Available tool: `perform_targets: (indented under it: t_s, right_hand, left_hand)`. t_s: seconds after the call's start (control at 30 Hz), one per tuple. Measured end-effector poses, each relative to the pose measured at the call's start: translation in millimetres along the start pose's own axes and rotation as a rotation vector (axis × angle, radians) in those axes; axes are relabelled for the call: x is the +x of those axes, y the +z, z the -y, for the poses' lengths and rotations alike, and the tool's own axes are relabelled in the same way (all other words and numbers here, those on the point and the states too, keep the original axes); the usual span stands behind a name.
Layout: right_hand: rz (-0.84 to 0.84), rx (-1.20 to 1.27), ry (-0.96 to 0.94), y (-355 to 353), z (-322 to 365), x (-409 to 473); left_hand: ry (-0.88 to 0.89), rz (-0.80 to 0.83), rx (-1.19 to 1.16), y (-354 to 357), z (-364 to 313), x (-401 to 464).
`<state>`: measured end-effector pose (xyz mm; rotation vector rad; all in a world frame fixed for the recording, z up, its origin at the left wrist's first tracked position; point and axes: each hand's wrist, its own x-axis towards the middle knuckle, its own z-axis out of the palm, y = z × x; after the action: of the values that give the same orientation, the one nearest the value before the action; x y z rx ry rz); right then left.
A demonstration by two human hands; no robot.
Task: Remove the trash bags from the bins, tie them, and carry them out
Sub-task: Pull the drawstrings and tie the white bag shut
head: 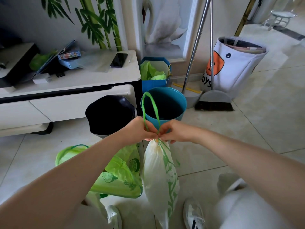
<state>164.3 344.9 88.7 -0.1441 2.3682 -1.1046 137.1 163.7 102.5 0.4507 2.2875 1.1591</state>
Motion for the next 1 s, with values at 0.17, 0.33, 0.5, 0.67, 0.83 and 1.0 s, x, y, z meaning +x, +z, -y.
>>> perform_targets:
  t_s: [0.17, 0.33, 0.5, 0.67, 0.83, 1.0]
  right_hand:
    - [0.007, 0.023, 0.038, 0, 1, 0]
    - [-0.015, 0.042, 0.035, 2, 3, 2]
    - [0.003, 0.087, 0.026, 5, 1, 0]
    - [0.016, 0.171, 0.119, -2, 0, -2]
    - [-0.024, 0.139, 0.079, -6, 0, -5]
    - [-0.032, 0.076, 0.039, -8, 4, -5]
  left_hand:
    - [0.149, -0.1, 0.197, 7, 6, 3]
    - [0.302, -0.265, 0.424, 12, 14, 5]
    - [0.605, -0.352, 0.748, 18, 17, -2]
    - [0.715, -0.309, 0.787, 19, 25, -1]
    - [0.753, -0.26, 0.755, 18, 25, -5]
    - [0.766, -0.254, 0.728, 17, 23, -8]
